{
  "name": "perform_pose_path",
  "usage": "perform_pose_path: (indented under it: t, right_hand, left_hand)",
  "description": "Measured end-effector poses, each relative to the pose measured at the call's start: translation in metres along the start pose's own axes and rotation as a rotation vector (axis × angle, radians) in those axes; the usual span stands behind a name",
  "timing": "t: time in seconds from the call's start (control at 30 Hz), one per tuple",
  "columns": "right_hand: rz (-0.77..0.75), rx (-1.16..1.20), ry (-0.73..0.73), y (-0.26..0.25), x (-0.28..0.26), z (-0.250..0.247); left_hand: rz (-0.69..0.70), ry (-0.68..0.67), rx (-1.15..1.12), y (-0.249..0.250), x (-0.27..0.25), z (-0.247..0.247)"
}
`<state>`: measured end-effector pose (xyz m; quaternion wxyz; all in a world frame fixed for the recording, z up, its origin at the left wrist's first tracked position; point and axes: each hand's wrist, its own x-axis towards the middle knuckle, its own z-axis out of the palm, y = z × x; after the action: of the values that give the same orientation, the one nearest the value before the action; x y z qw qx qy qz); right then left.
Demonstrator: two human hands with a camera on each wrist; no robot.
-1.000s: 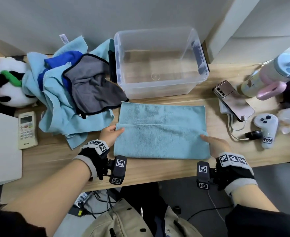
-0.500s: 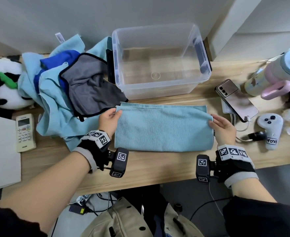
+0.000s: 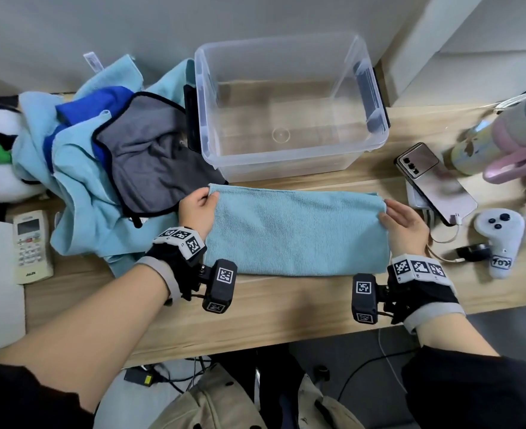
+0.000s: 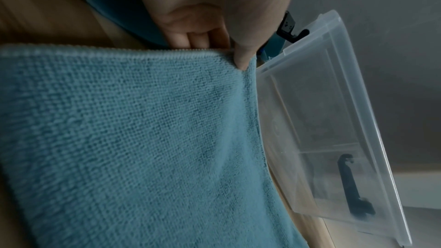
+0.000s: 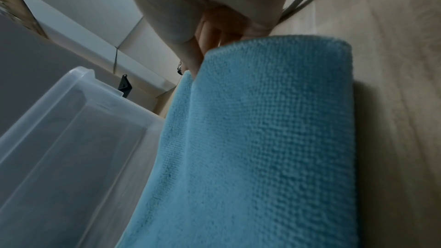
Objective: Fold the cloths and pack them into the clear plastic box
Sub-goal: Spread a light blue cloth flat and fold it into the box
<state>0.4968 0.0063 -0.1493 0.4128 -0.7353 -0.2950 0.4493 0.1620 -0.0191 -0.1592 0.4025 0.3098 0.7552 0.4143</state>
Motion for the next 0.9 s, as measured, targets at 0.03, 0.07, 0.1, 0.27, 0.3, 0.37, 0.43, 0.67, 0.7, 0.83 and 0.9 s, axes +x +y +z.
perform_pose_path:
  t: [0.03,0.07,0.1,0.27,0.3,0.37,0.43,0.67,0.7,0.83,0.9]
  right_hand:
    - [-0.002,-0.020,0.013,0.000,0.001,0.001]
    - [-0.001,-0.046,0.034,-0.001,0.001,0.002]
    - [-0.006,-0.102,0.065,-0.002,0.001,0.002]
    - [-0.022,-0.245,0.202,-0.001,-0.007,0.004]
    - [-0.007,-0.245,0.176,0.002,-0.010,0.005]
    - [0.047,-0.328,0.054,0.009,-0.018,0.007]
    - [0.108,-0.448,-0.108,0.015,-0.031,0.011]
    - [0.040,-0.849,-0.218,0.024,-0.087,0.036]
    - [0.038,-0.866,-0.225,0.025,-0.091,0.040]
    - [-0.010,-0.934,-0.242,0.031,-0.093,0.053]
    - [-0.073,-1.008,-0.262,0.033,-0.088,0.056]
  left_hand:
    - [-0.010,0.001,-0.001,0.000,0.000,0.001]
    - [-0.019,0.000,0.002,0.000,0.000,0.001]
    - [-0.031,-0.002,0.007,0.000,0.000,0.001]
    - [-0.075,0.010,0.018,-0.004,-0.008,0.000]
    - [-0.083,0.004,0.032,-0.004,-0.010,0.000]
    - [-0.114,-0.005,0.052,-0.006,-0.012,-0.001]
    - [-0.151,-0.011,0.088,-0.007,-0.014,-0.002]
    - [-0.332,-0.171,0.394,-0.002,-0.032,-0.011]
    - [-0.362,-0.220,0.422,-0.004,-0.035,-0.013]
    - [-0.544,-0.396,0.486,-0.019,-0.055,-0.021]
    - [-0.632,-0.408,0.407,-0.027,-0.063,-0.022]
